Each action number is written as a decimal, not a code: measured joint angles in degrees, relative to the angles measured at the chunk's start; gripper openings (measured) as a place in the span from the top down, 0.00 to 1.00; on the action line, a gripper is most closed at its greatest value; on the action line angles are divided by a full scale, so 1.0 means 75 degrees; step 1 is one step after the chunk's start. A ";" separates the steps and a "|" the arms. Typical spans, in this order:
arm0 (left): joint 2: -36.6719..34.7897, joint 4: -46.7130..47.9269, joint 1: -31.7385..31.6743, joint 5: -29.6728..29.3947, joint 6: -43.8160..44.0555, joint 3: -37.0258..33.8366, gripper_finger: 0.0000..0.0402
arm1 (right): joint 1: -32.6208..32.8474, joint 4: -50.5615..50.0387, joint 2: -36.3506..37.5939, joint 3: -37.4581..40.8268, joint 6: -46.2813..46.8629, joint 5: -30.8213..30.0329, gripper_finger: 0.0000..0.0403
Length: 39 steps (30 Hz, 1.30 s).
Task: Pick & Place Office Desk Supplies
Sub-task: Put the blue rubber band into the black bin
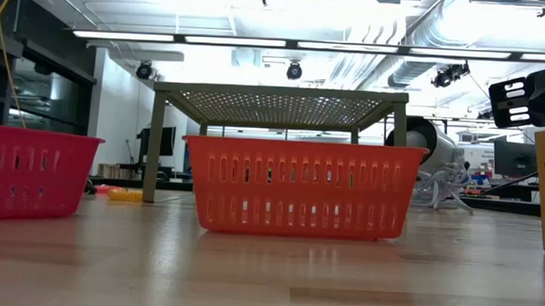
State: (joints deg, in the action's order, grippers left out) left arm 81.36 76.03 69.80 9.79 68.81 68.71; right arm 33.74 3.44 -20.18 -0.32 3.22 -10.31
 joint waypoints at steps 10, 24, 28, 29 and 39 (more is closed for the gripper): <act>0.0003 0.0064 -0.0366 0.0003 -0.0815 0.0006 1.00 | 0.0000 0.0000 0.0000 -0.0002 -0.0002 0.0001 0.74; 0.0343 -0.1244 -0.0656 -0.1128 -0.1934 0.0009 1.00 | 0.0000 0.0000 0.0000 -0.0003 -0.0001 0.0000 0.74; 0.0658 -0.1300 -0.0656 -0.1304 -0.2394 0.0009 1.00 | 0.0000 0.0000 0.0000 -0.0002 -0.0003 0.0001 0.74; 0.0727 -0.1323 -0.0656 -0.1365 -0.2504 0.0009 1.00 | -0.0003 0.0000 0.0000 -0.0003 0.0000 0.0003 0.74; 0.1123 -0.1986 -0.0682 -0.1753 -0.3487 0.0009 1.00 | -0.0001 0.0000 0.0000 -0.0003 -0.0001 0.0002 0.74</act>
State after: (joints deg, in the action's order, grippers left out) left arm 89.79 61.13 64.69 -3.36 42.66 68.77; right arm 33.73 3.44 -20.18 -0.34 3.22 -10.29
